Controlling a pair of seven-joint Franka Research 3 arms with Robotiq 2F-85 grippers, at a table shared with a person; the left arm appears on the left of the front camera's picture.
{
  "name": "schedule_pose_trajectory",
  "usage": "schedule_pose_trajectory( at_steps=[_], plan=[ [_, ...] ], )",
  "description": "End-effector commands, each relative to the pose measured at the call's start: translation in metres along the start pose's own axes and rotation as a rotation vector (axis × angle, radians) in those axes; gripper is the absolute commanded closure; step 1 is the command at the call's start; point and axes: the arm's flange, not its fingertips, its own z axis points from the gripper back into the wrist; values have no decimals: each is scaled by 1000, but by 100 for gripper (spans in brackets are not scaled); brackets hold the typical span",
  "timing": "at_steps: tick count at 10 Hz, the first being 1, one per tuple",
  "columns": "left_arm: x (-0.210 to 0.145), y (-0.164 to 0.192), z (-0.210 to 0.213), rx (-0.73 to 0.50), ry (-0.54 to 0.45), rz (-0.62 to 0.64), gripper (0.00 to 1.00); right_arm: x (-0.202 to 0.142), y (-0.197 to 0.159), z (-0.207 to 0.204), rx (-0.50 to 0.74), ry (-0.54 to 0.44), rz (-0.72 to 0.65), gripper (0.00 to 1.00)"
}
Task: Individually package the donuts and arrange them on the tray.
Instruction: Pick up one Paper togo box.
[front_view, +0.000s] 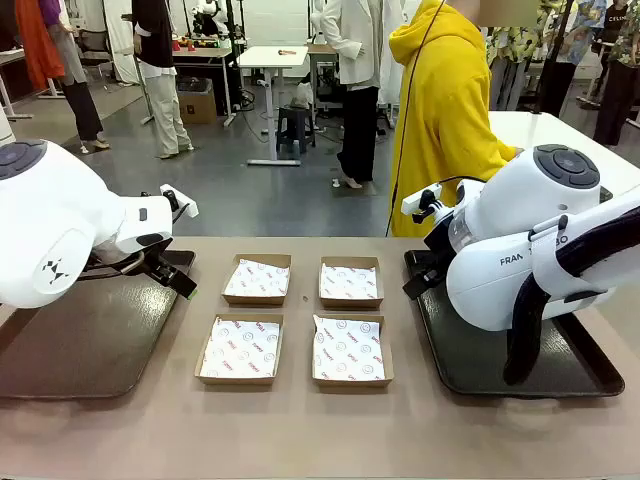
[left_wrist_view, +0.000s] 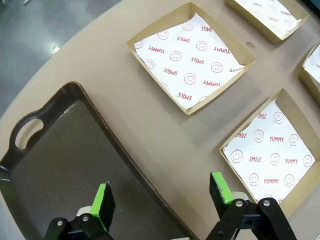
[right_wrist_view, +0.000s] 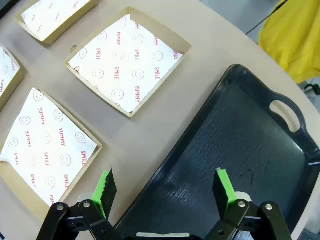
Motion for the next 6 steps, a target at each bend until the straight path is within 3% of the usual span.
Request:
schedule_pose_trajectory(
  at_steps=[1,6],
  plan=[
    [0,0,0,0,0,0,0,0,0,0,0,0,0,0],
    [0,0,0,0,0,0,0,0,0,0,0,0,0,0]
  ],
)
